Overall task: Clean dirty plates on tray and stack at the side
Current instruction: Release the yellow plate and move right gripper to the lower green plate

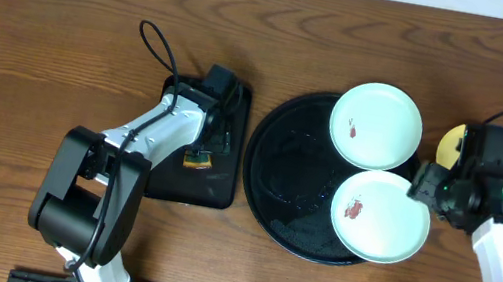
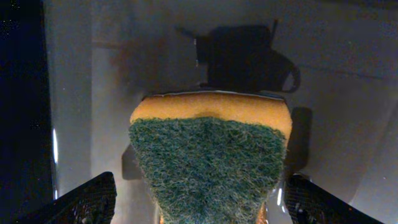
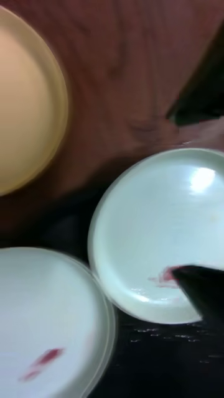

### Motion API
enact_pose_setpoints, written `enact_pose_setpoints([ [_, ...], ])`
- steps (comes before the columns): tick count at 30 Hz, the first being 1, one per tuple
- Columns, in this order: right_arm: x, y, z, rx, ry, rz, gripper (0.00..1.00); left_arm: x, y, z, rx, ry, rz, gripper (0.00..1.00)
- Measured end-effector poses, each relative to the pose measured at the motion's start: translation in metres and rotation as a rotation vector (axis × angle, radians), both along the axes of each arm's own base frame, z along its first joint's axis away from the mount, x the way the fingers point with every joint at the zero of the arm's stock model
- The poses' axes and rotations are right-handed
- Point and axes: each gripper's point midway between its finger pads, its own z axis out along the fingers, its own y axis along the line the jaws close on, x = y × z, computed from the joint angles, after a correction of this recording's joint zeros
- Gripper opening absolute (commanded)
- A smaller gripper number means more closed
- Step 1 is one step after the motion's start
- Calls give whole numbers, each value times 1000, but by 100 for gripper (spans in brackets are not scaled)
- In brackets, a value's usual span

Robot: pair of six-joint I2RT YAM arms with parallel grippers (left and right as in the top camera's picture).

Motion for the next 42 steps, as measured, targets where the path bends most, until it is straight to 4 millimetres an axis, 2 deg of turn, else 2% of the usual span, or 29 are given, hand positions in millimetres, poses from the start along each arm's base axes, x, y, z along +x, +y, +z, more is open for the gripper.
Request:
enact_pose_setpoints([
  [3,12,8,-7,31,-19,55,63,0,0,0,0,0,0,87],
  [5,10,14,-18,58,26,77,64,0,0,0,0,0,0,87],
  [7,-5,16,-36,78,139,79,63,0,0,0,0,0,0,87],
  [10,-27,13,-49,67,258,52,65,0,0,0,0,0,0,87],
  [13,-48,-2,-48,-3,332,-27,63,0,0,0,0,-1,0,87],
  [16,-64,-16,-44,-62,378,-131,54,1,0,0,-1,-3,0,87],
  [22,-88,-22,-41,-81,436,-307,44,1,0,0,-1,-3,0,87],
  [25,-90,-23,-43,-77,434,-348,38,1,0,0,-1,-3,0,87],
  [31,-94,-22,-65,-69,424,-384,20,1,0,0,-1,-3,0,87],
  [35,-103,-22,-75,-71,446,-391,20,1,0,0,-1,-3,0,87],
  [37,-105,-22,-77,-72,452,-391,14,1,0,0,-1,-3,0,87],
  [42,-100,-21,-78,-65,431,-396,14,1,0,0,-1,-3,0,87],
])
